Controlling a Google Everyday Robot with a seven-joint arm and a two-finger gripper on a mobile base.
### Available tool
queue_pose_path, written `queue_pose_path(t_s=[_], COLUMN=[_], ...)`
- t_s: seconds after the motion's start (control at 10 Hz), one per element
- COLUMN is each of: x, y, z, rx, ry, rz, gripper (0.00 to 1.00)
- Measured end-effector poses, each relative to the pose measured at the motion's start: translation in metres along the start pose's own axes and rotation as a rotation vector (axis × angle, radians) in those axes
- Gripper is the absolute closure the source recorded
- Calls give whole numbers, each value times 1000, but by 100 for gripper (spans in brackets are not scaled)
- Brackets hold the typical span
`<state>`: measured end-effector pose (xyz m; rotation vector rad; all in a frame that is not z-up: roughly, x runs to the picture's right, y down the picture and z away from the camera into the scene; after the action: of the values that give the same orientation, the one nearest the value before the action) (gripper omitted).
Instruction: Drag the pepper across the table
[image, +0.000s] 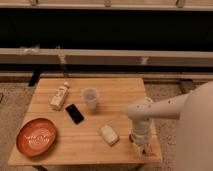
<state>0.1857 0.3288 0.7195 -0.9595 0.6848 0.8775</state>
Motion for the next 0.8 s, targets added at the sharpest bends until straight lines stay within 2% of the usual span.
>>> queue_pose_path(t_s=[0.5,0.7,0.8], x=[30,36,37], y=[6,6,6], z=[9,9,8], rx=[-28,-33,-34], ry=[21,25,24], rz=[63,76,80], gripper=[28,20,20])
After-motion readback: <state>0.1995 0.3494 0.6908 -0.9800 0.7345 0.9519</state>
